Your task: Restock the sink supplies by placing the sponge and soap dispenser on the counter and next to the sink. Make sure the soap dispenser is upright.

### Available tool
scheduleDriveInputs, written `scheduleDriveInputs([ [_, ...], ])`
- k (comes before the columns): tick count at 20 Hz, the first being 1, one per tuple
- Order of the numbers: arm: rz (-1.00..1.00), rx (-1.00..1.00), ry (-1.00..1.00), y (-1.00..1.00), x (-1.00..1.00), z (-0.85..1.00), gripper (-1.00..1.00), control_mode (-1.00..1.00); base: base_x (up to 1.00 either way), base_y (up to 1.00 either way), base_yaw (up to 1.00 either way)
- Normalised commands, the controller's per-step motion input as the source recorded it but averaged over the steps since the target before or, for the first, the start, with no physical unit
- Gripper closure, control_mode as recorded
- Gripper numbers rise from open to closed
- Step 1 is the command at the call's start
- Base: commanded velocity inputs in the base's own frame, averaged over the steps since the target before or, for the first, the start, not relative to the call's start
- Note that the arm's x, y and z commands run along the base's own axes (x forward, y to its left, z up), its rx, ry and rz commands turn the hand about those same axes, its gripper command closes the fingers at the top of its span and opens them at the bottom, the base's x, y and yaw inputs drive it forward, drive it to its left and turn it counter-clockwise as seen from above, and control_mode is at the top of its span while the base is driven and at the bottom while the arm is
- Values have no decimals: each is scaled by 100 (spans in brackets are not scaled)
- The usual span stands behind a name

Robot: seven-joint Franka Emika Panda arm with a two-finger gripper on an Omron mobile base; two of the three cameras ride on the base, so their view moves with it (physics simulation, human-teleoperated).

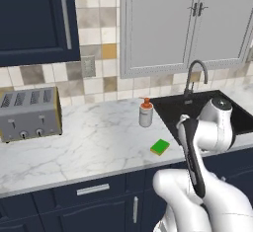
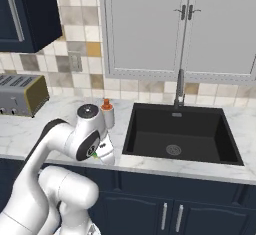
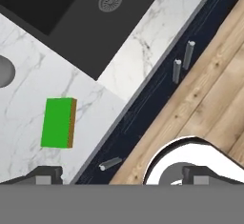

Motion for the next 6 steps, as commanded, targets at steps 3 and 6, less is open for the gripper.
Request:
scheduleDriveInputs([
  [3,0,5,-5,-13,-13,14,-100,-100,0,0,0],
  [6,0,9,-4,-22,-15,17,-100,-100,0,0,0],
])
